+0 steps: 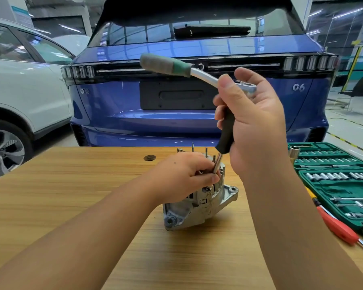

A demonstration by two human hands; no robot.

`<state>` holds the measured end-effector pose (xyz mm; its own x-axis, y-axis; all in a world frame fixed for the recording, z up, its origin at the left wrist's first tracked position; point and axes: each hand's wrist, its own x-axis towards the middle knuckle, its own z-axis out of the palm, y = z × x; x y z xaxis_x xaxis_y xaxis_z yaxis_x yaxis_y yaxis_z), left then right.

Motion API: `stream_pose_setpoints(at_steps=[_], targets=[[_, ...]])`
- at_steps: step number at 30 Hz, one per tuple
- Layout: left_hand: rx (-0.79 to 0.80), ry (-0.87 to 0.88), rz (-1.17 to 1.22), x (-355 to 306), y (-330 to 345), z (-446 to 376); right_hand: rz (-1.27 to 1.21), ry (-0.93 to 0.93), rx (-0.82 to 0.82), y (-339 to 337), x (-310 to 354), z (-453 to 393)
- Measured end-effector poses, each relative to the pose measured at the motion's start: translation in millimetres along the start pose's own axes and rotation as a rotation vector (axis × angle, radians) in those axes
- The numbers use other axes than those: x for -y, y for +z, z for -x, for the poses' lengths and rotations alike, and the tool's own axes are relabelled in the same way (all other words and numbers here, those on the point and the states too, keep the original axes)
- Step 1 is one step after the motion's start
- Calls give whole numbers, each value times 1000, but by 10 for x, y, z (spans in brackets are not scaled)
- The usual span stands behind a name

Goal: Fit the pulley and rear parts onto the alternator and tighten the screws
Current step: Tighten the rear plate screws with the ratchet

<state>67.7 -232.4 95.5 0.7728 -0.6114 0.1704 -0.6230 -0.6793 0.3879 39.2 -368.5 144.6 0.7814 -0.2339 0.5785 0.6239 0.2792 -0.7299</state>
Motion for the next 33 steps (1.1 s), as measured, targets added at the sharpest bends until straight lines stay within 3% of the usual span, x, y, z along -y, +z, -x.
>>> stream_pose_setpoints(at_steps=[5, 11, 16, 20, 23, 25, 27, 30, 33], targets=[[-8, 14, 44, 44, -4, 10, -117, 65, 67, 2, 40, 18], [-24, -26, 109, 111, 5, 21, -278, 395, 409, -118, 164, -85], [-35, -39, 135, 149, 8, 23, -405, 522, 369, -132, 174, -128], [-41, -38, 125, 175, 6, 26, -497, 517, 323, -134, 130, -140], [-41, -32, 113, 173, 1, 19, -524, 411, 259, -110, 55, -154], [-42, -40, 86, 162, -1, 14, -406, 176, 135, -61, -63, -160], [-35, -46, 61, 154, -3, 12, -126, -145, 44, -18, -157, -139], [-35, -35, 79, 140, -14, 16, 157, -391, 207, -9, -271, -119], [-49, -3, 91, 123, -15, 22, 29, -293, 414, 0, -259, -144]])
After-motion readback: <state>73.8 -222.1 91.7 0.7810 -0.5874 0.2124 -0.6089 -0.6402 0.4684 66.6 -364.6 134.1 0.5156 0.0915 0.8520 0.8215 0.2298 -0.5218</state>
